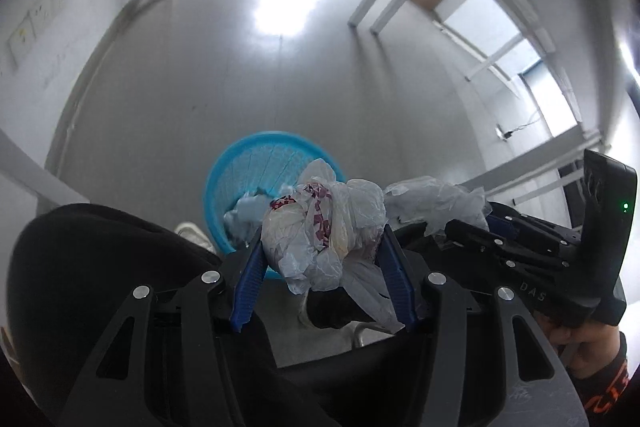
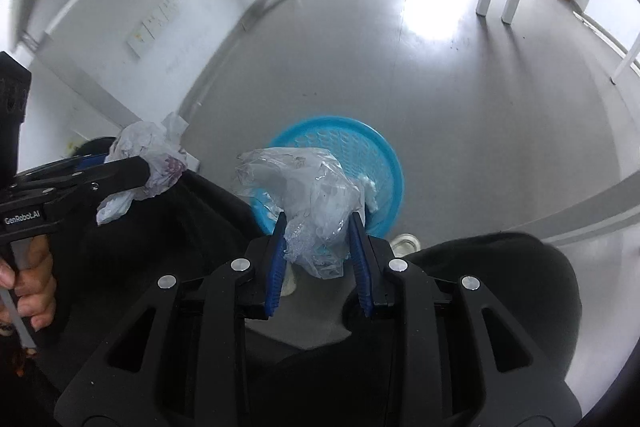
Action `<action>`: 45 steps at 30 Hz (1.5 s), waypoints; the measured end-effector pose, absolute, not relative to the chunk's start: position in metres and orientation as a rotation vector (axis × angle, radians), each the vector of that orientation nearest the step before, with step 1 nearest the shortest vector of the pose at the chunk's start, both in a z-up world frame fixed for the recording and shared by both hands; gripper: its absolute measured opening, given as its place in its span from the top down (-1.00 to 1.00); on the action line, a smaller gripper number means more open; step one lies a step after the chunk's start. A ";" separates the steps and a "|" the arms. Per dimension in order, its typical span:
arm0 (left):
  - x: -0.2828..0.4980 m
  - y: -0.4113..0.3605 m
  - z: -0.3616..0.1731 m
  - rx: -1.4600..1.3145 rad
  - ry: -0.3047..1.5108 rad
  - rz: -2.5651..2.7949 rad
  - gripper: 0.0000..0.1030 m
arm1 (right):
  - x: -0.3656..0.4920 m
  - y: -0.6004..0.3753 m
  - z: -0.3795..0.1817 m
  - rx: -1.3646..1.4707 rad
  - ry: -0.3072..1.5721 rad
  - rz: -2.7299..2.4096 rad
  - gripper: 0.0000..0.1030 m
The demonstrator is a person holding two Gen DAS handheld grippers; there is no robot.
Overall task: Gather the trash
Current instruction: 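Carry the white bag bundle and clear bag down over the blue wastebasket, then open both tools to drop the bags into the wastebasket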
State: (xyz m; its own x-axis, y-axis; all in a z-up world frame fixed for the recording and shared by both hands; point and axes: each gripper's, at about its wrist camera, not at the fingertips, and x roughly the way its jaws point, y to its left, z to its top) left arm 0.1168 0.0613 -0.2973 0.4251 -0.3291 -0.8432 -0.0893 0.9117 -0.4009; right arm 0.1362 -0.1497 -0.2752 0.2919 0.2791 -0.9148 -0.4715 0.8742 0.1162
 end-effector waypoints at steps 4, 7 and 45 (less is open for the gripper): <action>0.131 0.062 -0.321 -0.417 1.171 -0.132 -0.04 | 0.157 -0.147 -0.296 -0.187 1.227 0.471 0.46; 0.146 0.062 -0.335 -0.420 1.192 -0.123 -0.04 | 0.176 -0.136 -0.311 -0.187 1.258 0.467 0.46; 0.254 0.074 -0.445 -0.579 1.413 0.036 -0.51 | 0.301 -0.142 -0.481 0.106 1.637 0.303 0.03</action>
